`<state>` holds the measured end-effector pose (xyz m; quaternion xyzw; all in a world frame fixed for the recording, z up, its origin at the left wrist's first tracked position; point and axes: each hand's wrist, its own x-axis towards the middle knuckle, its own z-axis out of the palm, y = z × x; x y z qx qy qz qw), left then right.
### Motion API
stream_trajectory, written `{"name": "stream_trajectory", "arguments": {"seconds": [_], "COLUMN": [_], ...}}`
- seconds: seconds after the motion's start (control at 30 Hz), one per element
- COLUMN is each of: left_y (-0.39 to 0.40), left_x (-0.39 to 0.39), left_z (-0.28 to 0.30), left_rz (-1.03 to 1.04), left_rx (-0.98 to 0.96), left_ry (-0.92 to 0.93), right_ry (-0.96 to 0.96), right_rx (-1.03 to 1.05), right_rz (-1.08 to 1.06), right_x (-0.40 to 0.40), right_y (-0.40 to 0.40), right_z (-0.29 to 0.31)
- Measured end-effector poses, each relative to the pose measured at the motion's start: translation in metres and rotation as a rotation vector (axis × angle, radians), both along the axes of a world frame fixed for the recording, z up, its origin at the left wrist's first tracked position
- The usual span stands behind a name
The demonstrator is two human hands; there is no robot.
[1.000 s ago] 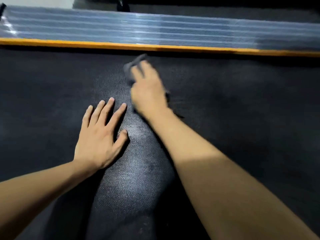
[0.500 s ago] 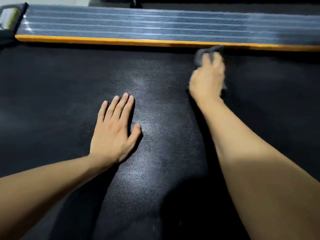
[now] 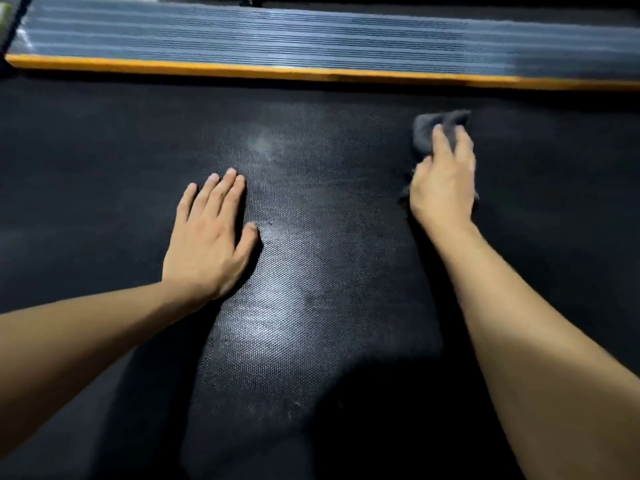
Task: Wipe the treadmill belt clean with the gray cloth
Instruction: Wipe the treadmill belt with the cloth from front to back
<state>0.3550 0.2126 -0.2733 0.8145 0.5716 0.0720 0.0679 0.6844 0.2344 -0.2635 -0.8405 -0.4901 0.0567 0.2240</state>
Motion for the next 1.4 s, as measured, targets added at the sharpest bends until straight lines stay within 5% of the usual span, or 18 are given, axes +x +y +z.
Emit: {"name": "stream_trajectory", "arguments": {"seconds": [0.07,0.17,0.27,0.37,0.6,0.87,1.0,1.17,1.4], "left_y": [-0.001,-0.002,-0.001,0.000,0.001,-0.070,-0.152,-0.155,-0.155], "left_x": [0.001,0.001,-0.004,-0.004,-0.003,-0.020,-0.088,-0.094,-0.096], "left_z": [0.001,0.002,0.001,-0.001,-0.003,0.010,0.019,0.009,0.008], "left_rz": [0.025,0.031,0.018,0.033,0.031,0.053,-0.174,-0.144,-0.137], "left_rx": [-0.008,-0.016,-0.043,-0.041,0.017,-0.063,-0.085,-0.088,-0.080], "left_ry": [-0.052,-0.123,-0.156,-0.170,-0.136,-0.175,0.027,0.097,0.115], "right_ry": [-0.008,-0.023,-0.006,-0.033,-0.004,-0.024,-0.042,-0.041,-0.055], "right_rx": [0.026,0.095,-0.070,-0.080,-0.091,-0.107,-0.105,-0.083,-0.090], "right_rz": [0.019,0.332,0.579,0.535,0.023,0.083,0.100,0.068,0.558], "right_x": [-0.038,-0.137,-0.202,-0.166,-0.018,-0.012,-0.014,-0.022,-0.200], "right_y": [0.004,0.007,-0.012,-0.028,-0.093,-0.092,-0.091,-0.094,-0.081], "right_z": [-0.003,-0.002,0.011,0.009,0.004,0.003,0.004,0.006,0.011]}}
